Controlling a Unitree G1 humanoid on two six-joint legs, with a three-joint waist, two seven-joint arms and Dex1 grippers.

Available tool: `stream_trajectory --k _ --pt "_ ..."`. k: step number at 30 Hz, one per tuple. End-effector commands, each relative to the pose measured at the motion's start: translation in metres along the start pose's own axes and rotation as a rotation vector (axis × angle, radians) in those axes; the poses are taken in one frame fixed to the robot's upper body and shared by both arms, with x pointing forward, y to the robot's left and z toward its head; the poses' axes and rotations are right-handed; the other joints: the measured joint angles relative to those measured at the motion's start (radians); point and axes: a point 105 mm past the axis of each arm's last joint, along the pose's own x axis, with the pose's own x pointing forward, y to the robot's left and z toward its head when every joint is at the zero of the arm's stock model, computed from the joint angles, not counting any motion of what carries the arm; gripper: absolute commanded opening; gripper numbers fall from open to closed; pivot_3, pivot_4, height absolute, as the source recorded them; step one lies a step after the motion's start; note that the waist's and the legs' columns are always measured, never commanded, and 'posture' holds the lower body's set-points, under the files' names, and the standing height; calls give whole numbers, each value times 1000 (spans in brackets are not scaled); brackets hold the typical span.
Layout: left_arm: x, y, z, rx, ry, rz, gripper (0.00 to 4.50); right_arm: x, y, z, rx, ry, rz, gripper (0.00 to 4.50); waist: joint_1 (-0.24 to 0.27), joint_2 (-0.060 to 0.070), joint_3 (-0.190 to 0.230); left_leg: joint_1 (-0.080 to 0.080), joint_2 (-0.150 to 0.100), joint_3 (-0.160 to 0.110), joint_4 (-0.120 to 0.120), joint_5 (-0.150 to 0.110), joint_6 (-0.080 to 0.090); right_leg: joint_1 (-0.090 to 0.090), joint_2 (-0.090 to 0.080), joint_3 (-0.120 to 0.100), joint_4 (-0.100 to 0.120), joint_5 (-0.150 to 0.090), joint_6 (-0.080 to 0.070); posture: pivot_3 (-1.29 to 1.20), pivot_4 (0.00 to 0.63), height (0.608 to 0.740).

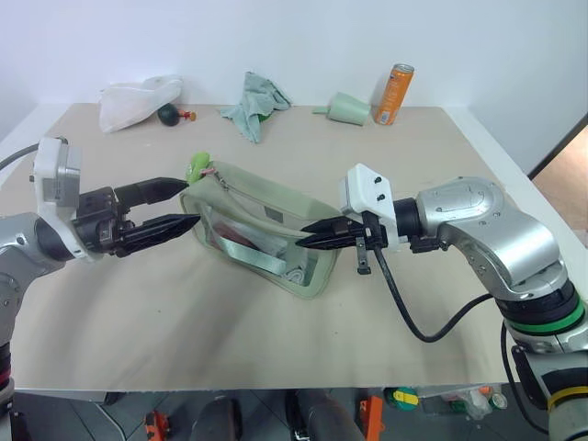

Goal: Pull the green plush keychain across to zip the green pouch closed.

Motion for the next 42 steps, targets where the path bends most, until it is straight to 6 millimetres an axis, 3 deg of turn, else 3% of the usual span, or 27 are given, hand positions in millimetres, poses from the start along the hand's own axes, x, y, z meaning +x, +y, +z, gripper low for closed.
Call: stream_trajectory --k 1,5,8,16,20,24,31,37,42 --pt "-7 3 15 36 -46 26 3468 -21 -14 -1 -72 15 -50 91 1 0 0 0 0 0 0 0 0 0 0 0 0 0 0 0 150 740" --pt "-12 6 16 -9 -74 41 3468 -48 -36 -7 -151 63 -70 91 2 0 0 0 -1 0 0 0 0 1 -1 0 0 0 0 0 150 740" --pt "-10 7 11 -22 -71 43 3468 -56 -49 -21 -257 181 -69 91 2 0 0 0 -1 1 1 0 0 1 -1 0 0 0 0 0 150 740" --pt "-12 9 12 -32 -78 51 3468 -43 -52 -7 -384 130 -12 91 -1 0 0 1 0 0 0 0 0 0 1 0 1 0 -1 0 150 740" --pt "-12 9 12 -33 -78 53 3468 -35 -43 -14 -370 128 19 91 -2 0 0 2 2 1 0 0 0 0 2 0 1 1 -3 0 150 740" --pt "-10 9 12 -33 -73 49 3468 -35 -34 -17 -283 118 61 1468 -1 0 0 3 3 1 0 0 0 0 3 -1 2 1 -4 0 150 740" --pt "-2 7 14 -40 -75 8 3468 -55 -27 14 -132 -47 47 3824 1 1 0 2 2 1 0 1 -1 0 2 -1 3 1 -4 0 150 740" --pt "10 0 18 -39 -78 -80 3468 -81 -33 33 -40 -169 -30 3824 2 1 0 2 0 1 1 1 -1 1 0 0 2 1 -4 0 150 740" --pt "15 -3 19 -37 -80 -118 3468 -96 -36 7 -9 -41 -118 3824 1 1 0 2 0 0 1 1 -1 1 0 0 2 1 -4 0 150 740"
